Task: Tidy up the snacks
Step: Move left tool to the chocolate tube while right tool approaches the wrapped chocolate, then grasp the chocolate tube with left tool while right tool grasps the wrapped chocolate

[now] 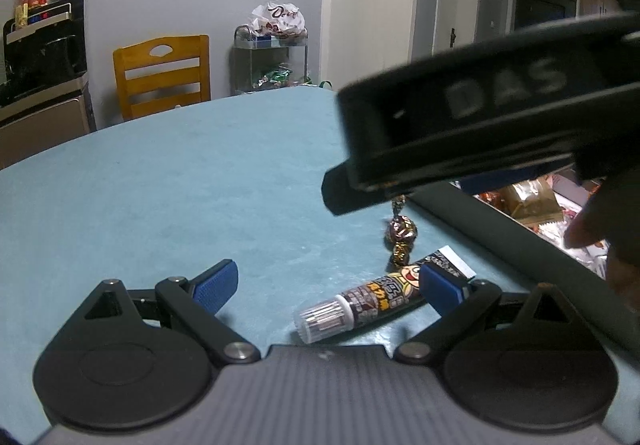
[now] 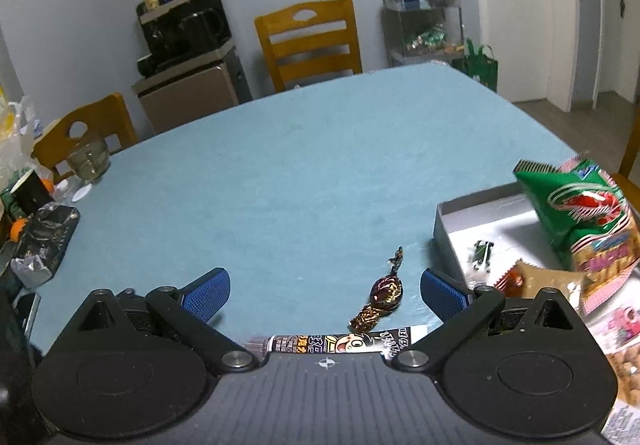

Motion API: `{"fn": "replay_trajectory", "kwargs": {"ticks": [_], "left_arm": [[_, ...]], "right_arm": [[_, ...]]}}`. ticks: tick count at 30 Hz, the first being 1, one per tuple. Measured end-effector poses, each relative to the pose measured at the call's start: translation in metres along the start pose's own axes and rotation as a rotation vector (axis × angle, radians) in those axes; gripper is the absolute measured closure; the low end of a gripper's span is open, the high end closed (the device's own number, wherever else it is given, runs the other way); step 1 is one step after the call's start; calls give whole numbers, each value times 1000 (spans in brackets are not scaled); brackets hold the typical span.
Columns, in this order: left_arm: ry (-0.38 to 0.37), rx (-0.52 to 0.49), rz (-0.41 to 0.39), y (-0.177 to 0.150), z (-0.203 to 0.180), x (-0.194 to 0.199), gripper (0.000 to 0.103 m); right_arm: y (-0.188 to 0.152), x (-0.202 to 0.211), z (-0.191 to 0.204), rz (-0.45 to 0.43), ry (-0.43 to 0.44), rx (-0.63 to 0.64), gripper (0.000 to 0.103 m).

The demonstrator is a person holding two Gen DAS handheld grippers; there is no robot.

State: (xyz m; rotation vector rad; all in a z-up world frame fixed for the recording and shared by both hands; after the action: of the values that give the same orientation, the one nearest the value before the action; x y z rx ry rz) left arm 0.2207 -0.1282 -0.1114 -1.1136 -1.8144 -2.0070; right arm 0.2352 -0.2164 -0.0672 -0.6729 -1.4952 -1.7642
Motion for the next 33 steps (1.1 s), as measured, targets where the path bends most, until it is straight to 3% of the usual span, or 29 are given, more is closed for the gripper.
{"fn": "replay_trajectory", "kwargs": {"ticks": [6,9,11,21,25,30,33], "left_arm": [[-9,6,-8,1,2,0,5],[-12,9,-3,0,3,-1,5],[-7,10,-2,-1,3,-1,5],[-19,8,9,-2,0,-3,5],[-21,8,10,-2,0,-4,5],[-19,2,16,-2,0,-8,5],[-20,-12,17,-3,-2,-10,5]], "right_arm": [[-2,-24,-1,34,-55,0,5],[-2,-36,-4,52,-80,-4,17],[-4,-43,-4,67,-89,-1,30],[-8,-61,-12,64,-170,27,46],[-11,-63,-10,51,-213,81,59],[-14,-62,-5,42,-209,130,78],[-16,-57,-5,21,-197,129,78]]}}
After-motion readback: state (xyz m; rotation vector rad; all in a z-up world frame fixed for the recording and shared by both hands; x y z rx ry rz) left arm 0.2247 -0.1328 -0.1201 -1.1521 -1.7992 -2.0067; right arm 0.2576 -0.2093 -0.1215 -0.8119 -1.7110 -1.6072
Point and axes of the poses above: each gripper's, at about its wrist camera, not at the fingertips, and x roughly against the way its jaws point, z to its left, y to its top, the point moved 7 cm from there along -x, roughly the way its jaws point, and after that the axes turned 7 degrees about z, right-handed, at the moved point
